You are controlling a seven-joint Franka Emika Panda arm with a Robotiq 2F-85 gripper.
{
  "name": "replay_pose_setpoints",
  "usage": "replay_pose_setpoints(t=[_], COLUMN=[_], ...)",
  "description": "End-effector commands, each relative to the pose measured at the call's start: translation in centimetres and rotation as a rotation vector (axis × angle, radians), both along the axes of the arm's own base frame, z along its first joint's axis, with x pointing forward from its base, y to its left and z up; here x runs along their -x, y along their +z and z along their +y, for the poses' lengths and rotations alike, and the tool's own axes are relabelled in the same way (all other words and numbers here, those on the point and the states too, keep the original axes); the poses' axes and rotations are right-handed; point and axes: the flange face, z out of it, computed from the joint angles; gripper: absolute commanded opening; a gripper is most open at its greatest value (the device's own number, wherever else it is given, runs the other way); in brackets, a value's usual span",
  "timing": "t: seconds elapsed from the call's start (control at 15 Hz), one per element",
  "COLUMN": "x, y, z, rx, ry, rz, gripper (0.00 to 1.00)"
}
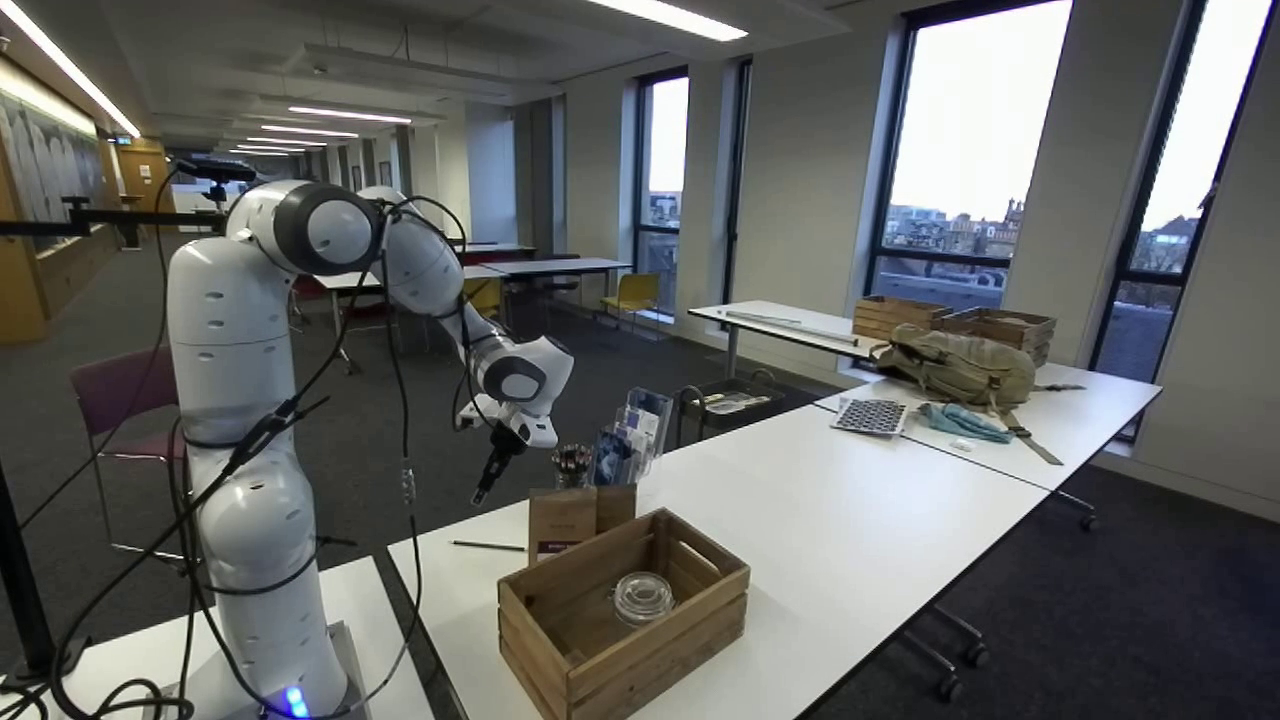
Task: Pick the pencil and put it in the holder
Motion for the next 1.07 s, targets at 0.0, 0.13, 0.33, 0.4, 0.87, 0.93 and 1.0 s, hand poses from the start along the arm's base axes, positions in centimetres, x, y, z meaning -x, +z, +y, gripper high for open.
replay_pose_setpoints(t=[0.0, 0.13, 0.33, 0.4, 0.87, 0.93, 1.0], x=[0.0, -0.3, -1.1, -1.3, -3.7, -4.0, -4.2], y=[0.0, -0.7, -3.2, -4.1, -10.6, -11.1, -11.5], z=[0.0, 0.2, 0.1, 0.2, 0.3, 0.4, 0.6], rx=[0.000, 0.034, 0.087, 0.100, 0.094, 0.093, 0.092], ry=[0.000, -0.002, -0.027, -0.040, -0.104, -0.102, -0.098], rz=[0.000, 0.000, 0.016, 0.025, 0.027, 0.020, 0.015], gripper=[1.00, 1.00, 1.00, 1.00, 1.00, 1.00, 1.00])
